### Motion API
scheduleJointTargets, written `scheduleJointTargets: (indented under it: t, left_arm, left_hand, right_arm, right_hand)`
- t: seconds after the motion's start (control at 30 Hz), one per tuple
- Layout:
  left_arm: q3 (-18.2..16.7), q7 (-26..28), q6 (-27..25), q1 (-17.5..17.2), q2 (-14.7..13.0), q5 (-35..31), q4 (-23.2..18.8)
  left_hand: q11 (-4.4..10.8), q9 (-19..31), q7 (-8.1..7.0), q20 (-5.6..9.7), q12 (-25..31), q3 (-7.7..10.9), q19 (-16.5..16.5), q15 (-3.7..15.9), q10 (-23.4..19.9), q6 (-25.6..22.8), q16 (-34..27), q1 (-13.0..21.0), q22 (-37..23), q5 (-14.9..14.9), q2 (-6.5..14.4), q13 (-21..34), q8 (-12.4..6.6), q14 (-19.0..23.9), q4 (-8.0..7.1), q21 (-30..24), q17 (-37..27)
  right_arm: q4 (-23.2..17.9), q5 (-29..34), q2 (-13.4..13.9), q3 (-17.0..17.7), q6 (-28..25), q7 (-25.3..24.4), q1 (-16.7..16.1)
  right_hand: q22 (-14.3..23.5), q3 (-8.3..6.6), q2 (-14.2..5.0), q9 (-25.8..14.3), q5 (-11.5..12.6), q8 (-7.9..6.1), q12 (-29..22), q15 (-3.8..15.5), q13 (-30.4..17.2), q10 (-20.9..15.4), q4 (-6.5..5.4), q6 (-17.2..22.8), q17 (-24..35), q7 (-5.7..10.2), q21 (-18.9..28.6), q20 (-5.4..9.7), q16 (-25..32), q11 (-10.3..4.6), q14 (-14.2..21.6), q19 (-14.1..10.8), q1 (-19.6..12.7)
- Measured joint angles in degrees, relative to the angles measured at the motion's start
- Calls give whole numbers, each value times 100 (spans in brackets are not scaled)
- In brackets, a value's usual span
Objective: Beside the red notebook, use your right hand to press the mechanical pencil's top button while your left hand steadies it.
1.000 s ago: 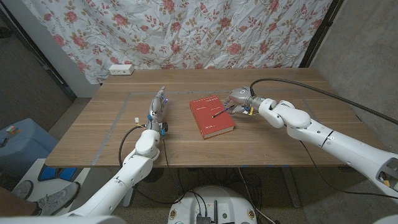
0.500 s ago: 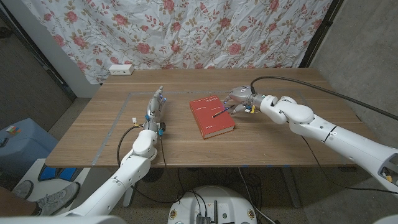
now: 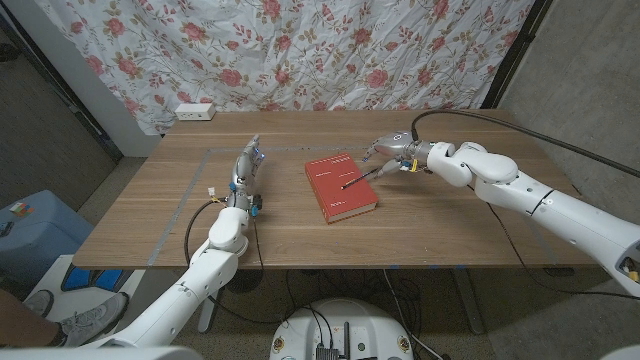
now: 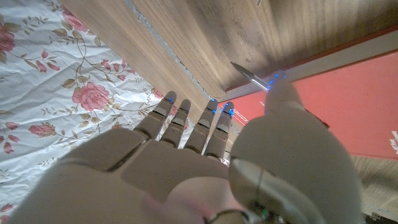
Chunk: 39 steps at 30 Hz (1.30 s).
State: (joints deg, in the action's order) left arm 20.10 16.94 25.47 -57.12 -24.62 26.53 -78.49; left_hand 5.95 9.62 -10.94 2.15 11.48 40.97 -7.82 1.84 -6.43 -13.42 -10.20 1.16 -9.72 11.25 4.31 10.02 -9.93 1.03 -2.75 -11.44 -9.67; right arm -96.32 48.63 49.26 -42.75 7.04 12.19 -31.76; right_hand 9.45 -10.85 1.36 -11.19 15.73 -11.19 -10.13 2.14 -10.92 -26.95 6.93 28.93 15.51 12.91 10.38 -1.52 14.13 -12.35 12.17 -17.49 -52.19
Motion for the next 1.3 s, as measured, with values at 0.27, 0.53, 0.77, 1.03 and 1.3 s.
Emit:
scheduleJointTargets:
  t: [0.27,0.53,0.77,1.03,1.3]
  left_arm:
    - [-54,-133,267,35,73,97,190]
    - [-72,-280,373,128,66,130,378]
    - [-78,-432,500,272,98,182,647]
    - [-79,-619,611,475,150,252,965]
    - [-69,-699,613,546,134,276,1037]
  left_hand:
    - [0,0,41,0,-26,40,0,2,0,-41,0,0,0,0,0,-16,0,-3,7,0,8]
    - [-2,0,63,0,-26,94,0,21,2,-20,0,0,0,0,0,-16,0,-22,47,1,7]
    - [-22,0,94,0,-24,129,1,21,22,12,8,59,0,0,24,-16,0,-22,82,26,36]
    - [-22,0,124,0,-24,159,1,21,22,-19,8,101,0,0,40,-16,0,-22,113,26,35]
    - [-22,0,165,0,-23,182,1,21,21,22,6,106,0,0,46,-15,0,-22,135,26,35]
  right_arm:
    - [39,-640,52,278,33,2,-135]
    - [41,-1107,77,477,-72,-184,-304]
    - [106,-1499,37,624,-184,-344,-411]
    - [259,-2098,-95,769,-318,-579,-514]
    - [365,-2514,-190,929,-415,-811,-664]
  right_hand:
    - [0,48,-45,0,0,0,0,11,0,204,-48,-33,-42,-29,30,82,-40,-2,-11,-82,48]
    - [0,201,75,27,-70,-29,0,10,27,241,-132,-113,-142,-31,111,216,-40,-24,136,-548,455]
    - [0,256,59,27,-112,-29,-47,11,26,198,-173,-112,-194,-31,156,366,0,19,302,-821,710]
    - [0,327,-9,27,-155,-29,-50,31,26,155,-244,-112,-194,-31,156,398,29,61,382,-852,885]
    - [0,374,-40,33,-200,-29,-50,31,26,138,-327,-145,-194,-62,156,378,28,122,382,-914,1126]
